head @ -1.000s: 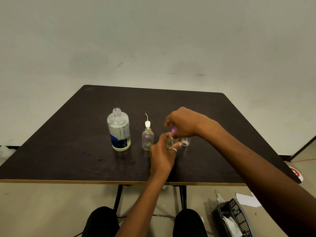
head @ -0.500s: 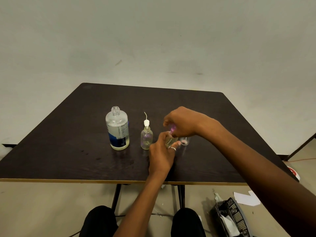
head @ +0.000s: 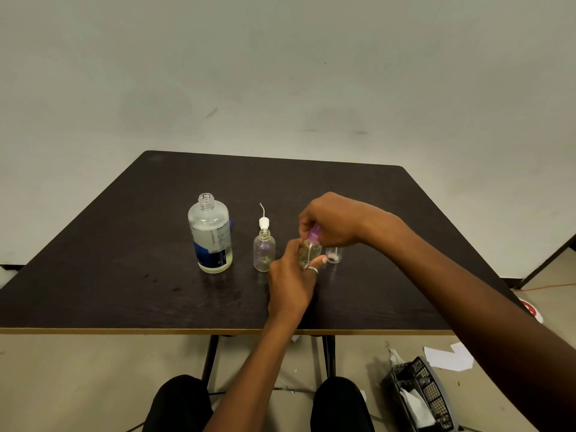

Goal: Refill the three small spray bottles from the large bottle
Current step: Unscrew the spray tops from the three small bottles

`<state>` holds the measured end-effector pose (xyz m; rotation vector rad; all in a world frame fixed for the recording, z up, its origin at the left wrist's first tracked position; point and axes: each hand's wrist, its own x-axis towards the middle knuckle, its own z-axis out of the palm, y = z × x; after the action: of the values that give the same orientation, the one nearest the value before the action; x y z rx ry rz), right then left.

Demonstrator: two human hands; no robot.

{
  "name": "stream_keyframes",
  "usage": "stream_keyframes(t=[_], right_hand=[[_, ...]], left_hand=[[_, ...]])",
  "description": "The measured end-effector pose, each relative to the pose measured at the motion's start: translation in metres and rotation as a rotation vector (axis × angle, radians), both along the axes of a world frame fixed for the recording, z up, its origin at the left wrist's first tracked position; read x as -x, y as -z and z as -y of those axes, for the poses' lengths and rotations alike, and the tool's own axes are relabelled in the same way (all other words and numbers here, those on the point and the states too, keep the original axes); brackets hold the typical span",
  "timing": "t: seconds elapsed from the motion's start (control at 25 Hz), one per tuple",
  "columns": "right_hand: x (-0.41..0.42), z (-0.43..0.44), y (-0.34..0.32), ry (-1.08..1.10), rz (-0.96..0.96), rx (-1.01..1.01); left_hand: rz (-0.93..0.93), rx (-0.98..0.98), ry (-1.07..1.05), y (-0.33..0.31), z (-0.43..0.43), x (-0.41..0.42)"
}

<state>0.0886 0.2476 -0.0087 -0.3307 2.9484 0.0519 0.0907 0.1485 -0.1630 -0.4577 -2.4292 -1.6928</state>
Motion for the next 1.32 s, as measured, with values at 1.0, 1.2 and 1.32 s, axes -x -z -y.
stream_keyframes(t=[1.0,1.2,1.32], right_hand=[[-0.014,-0.004,-0.088,0.149,-0.174,0.090],[0.019,0.009,-0.068,0.300,-0.252,0.079],[0.053,0.014,-0.033,0.386,-0.180,0.078]], left_hand=[[0.070,-0.029,0.011,-0.005,0.000,-0.002],[0.083,-0.048,0.017,-0.008,0.002,-0.004],[0.070,-0.058,0.014,-0.007,0.002,-0.005]])
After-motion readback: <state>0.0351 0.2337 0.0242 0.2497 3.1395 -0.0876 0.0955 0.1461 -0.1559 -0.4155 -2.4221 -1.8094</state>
